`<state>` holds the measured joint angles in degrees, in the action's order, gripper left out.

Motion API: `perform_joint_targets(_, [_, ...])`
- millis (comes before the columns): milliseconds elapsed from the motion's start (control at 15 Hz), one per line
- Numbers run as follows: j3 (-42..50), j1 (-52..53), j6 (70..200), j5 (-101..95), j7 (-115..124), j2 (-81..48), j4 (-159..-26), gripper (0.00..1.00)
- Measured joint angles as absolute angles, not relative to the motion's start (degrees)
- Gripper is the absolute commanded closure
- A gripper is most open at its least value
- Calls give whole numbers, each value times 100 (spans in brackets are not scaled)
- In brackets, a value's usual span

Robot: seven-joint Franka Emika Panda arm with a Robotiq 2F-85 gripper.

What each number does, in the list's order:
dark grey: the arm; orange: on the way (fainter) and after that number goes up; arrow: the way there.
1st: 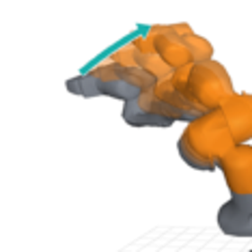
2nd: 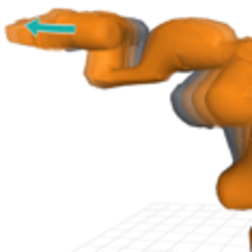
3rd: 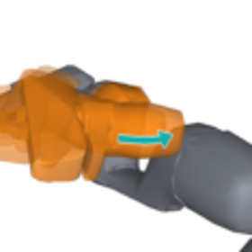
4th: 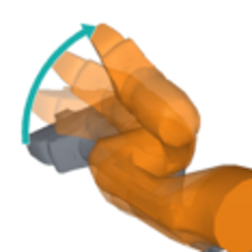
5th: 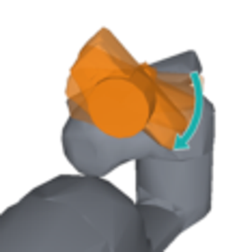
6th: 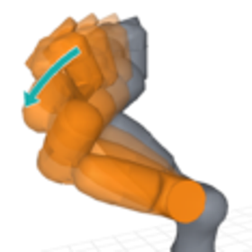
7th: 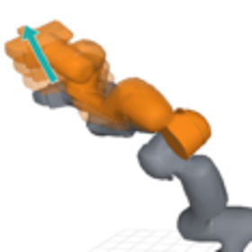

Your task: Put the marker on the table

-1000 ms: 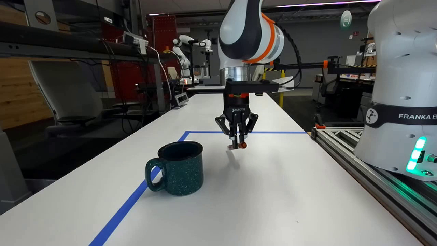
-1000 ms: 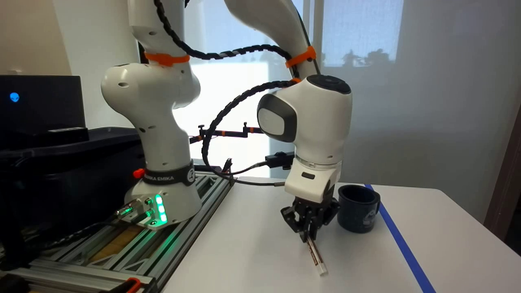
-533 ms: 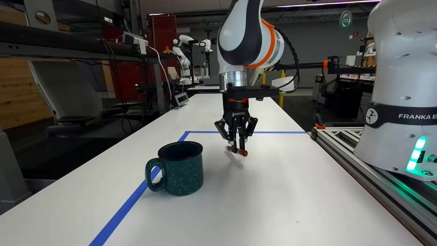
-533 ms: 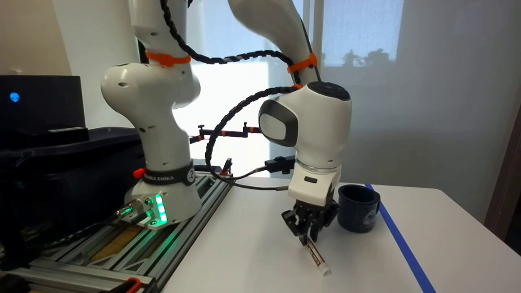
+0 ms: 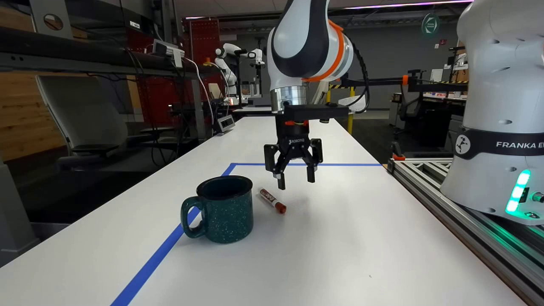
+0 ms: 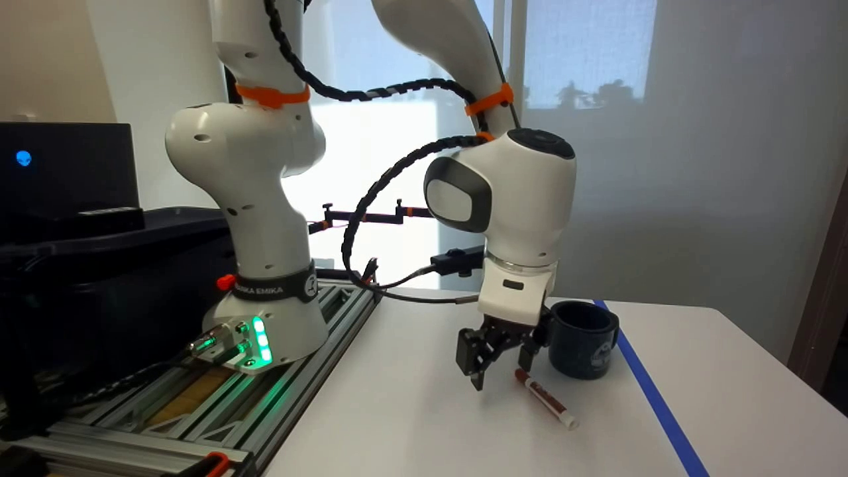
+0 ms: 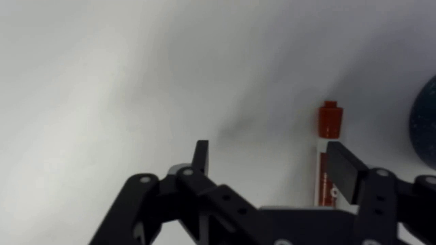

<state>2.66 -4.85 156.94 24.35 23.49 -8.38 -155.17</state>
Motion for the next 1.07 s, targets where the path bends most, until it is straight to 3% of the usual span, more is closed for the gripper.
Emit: perform_joint_targets(1067, [544, -521, 12914, 890, -306, 1090, -15364, 0])
